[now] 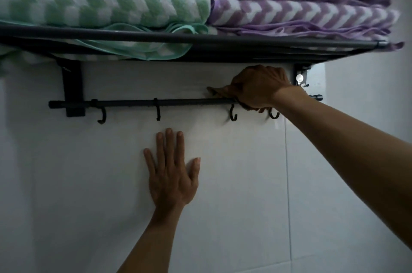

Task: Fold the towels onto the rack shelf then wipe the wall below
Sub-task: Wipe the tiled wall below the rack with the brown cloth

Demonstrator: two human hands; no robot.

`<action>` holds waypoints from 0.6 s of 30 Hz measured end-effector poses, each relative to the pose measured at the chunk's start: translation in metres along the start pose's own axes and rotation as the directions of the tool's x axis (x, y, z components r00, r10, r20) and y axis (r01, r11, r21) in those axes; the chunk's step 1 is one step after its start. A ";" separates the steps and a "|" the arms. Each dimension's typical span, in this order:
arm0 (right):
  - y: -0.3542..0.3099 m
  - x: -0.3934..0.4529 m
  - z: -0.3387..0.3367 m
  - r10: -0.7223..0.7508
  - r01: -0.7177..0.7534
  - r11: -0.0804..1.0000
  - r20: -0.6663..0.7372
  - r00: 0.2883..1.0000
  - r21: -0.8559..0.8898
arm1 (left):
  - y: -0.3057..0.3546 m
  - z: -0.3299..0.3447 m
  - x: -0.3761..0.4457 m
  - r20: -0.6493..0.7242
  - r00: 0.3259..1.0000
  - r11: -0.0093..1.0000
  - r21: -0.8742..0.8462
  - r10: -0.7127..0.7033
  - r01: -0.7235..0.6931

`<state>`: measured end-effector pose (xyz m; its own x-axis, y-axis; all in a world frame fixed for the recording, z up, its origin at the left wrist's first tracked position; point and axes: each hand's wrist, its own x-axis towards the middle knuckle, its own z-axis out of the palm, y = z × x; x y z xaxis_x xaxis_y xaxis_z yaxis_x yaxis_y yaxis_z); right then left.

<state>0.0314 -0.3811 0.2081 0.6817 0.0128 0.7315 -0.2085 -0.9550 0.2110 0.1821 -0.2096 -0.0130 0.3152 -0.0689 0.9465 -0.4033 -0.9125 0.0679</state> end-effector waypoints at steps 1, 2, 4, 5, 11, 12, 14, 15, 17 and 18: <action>0.009 -0.002 0.000 0.026 -0.026 1.000 0.010 1.000 0.003 | 0.001 0.000 0.000 -0.007 1.000 1.000 0.009 0.005 -0.005; 0.016 -0.004 0.000 0.053 -0.053 0.999 0.026 0.998 0.001 | 0.001 0.001 0.001 -0.010 1.000 1.000 0.011 0.006 -0.006; 0.029 -0.009 0.000 0.091 -0.090 0.996 0.040 0.995 -0.010 | 0.001 0.001 0.001 -0.026 1.000 1.000 0.010 0.012 -0.012; 0.035 -0.012 0.000 0.100 -0.099 0.995 0.034 0.994 -0.026 | 0.000 0.001 0.001 -0.034 0.999 1.000 0.015 0.013 -0.013; 0.076 -0.025 0.007 0.254 -0.253 0.967 0.022 0.967 -0.028 | 0.000 0.003 0.000 -0.074 0.997 0.999 0.041 0.029 -0.026; 0.084 -0.027 0.010 0.277 -0.276 0.961 0.013 0.961 -0.031 | 0.001 0.003 0.000 -0.077 0.997 0.999 0.045 0.029 -0.026; 0.095 -0.032 0.013 0.328 -0.328 0.945 -0.003 0.945 0.019 | 0.001 0.003 -0.001 -0.086 0.996 0.998 0.049 0.031 -0.026; 0.099 -0.034 0.015 0.356 -0.354 0.933 -0.016 0.934 0.064 | 0.001 0.003 -0.001 -0.090 0.995 0.998 0.053 0.031 -0.027; 0.101 -0.042 0.019 0.420 -0.400 0.896 -0.070 0.905 0.193 | 0.001 0.002 -0.001 -0.089 0.996 0.998 0.054 0.031 -0.026; 0.099 -0.048 0.022 0.468 -0.417 0.855 -0.110 0.877 0.310 | 0.001 0.002 -0.001 -0.088 0.996 0.998 0.049 0.030 -0.026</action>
<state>-0.0063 -0.4829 0.1800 0.4232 -0.4028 0.8116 -0.2453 -0.9132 -0.3254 0.1829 -0.2115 -0.0144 0.2263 -0.0605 0.9722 -0.3689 -0.9290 0.0281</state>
